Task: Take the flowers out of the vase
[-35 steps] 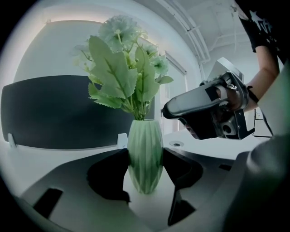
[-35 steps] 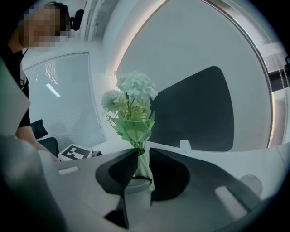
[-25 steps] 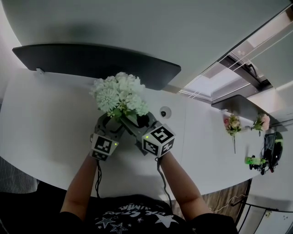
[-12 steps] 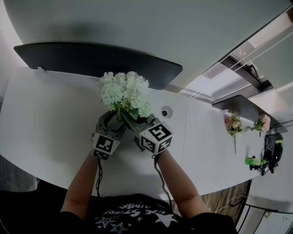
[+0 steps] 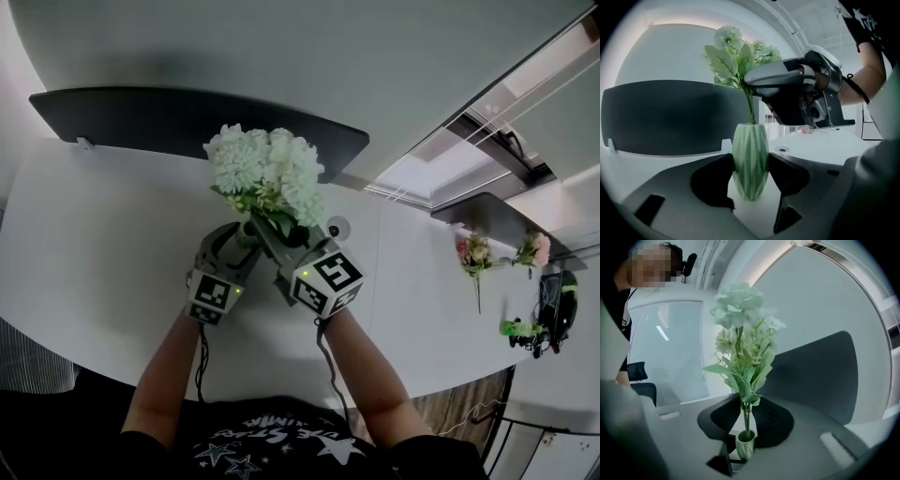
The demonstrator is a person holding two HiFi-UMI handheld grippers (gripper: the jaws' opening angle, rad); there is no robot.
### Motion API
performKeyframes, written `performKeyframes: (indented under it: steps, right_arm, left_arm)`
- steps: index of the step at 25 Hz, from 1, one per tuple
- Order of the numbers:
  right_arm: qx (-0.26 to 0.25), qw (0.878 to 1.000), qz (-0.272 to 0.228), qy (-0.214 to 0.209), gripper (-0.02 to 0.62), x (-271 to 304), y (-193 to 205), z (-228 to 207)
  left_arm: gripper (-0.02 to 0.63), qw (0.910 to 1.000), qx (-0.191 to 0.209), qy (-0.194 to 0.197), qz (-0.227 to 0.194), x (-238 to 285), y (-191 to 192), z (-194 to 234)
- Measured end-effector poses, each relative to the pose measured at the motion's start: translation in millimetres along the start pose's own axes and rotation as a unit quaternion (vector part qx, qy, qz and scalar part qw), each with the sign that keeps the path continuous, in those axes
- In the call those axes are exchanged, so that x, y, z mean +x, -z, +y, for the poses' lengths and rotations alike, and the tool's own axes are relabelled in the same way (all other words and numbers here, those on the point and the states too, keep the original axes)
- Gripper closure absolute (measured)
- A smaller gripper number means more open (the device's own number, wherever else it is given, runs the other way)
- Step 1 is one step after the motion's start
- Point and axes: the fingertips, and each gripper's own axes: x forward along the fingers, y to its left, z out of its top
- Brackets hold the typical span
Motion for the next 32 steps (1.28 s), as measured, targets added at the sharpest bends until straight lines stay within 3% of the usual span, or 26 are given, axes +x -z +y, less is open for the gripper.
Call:
performKeyframes:
  steps: [12, 21, 29, 32]
  right_arm:
    - [-0.011, 0.997, -0.075, -0.012, 0.522, -22.0, -62.7, 10.9]
    - [0.0, 0.993, -0.119, 0.001, 0.523, -51.5, -81.7, 20.8]
    - [-0.012, 0.995, -0.103, -0.003, 0.523, -107.3, -50.4, 43.4]
    - [-0.002, 0.995, -0.095, 0.008, 0.523, -112.2, -49.0, 45.8]
  left_arm:
    - [0.351, 1.0, 0.003, -0.002, 0.006, 5.5, 3.9, 0.8]
    - [0.317, 0.9992, -0.017, -0.036, 0.008, -22.6, 6.0, 7.2]
    - [0.318, 0.9983, -0.017, -0.045, -0.033, -60.9, -13.0, -46.0]
    - [0.318, 0.9978, -0.022, -0.049, -0.038, -75.1, -28.8, -44.0]
